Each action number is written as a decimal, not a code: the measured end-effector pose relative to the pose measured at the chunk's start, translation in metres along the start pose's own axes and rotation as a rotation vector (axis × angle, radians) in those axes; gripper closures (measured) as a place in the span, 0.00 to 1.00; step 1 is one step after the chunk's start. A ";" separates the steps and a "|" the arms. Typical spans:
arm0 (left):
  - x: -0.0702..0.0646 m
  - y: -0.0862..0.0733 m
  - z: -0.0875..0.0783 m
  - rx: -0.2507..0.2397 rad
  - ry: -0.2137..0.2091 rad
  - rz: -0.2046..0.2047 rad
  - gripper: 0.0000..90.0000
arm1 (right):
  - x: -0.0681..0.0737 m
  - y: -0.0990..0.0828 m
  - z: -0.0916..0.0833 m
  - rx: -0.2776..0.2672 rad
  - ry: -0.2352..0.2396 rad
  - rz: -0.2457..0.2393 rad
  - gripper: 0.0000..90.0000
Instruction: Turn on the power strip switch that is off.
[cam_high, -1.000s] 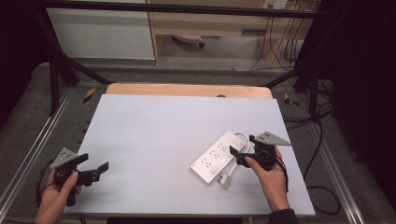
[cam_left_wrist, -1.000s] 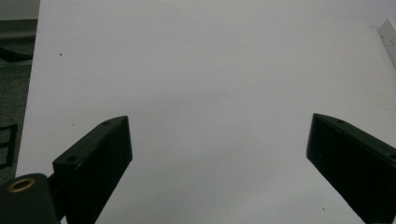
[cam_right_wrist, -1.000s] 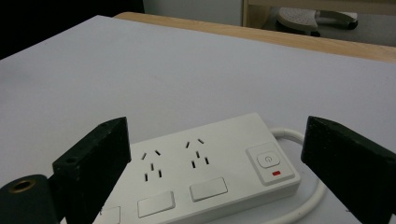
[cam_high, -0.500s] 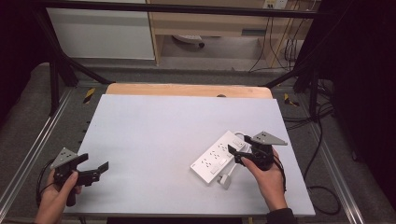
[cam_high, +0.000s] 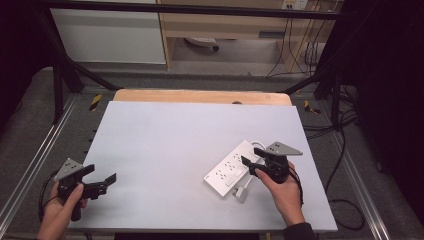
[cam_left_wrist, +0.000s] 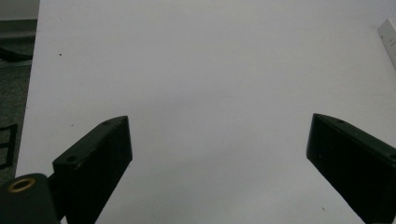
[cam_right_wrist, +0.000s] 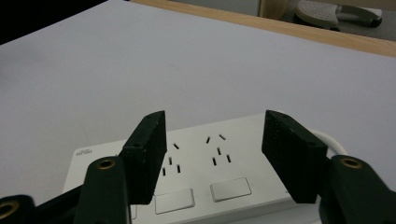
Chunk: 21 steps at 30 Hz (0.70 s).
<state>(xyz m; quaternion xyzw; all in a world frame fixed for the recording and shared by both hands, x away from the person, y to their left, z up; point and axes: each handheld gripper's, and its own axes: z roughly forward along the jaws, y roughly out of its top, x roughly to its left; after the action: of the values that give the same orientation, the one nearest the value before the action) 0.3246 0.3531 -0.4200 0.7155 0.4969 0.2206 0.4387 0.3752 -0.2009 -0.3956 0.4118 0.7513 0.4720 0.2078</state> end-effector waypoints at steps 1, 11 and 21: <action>0.000 0.000 0.000 0.000 0.000 0.000 0.08 | 0.000 0.000 0.001 0.001 0.003 -0.004 0.47; 0.000 0.000 0.000 -0.001 -0.001 0.001 0.08 | 0.003 -0.003 0.003 0.022 0.022 -0.011 0.55; 0.000 0.000 0.000 0.000 0.000 0.002 0.08 | 0.003 -0.005 0.005 0.033 0.031 -0.014 0.59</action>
<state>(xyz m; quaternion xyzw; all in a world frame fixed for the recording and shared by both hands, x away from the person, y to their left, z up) 0.3247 0.3528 -0.4201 0.7161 0.4962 0.2209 0.4383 0.3746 -0.1973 -0.4024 0.4026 0.7648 0.4645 0.1928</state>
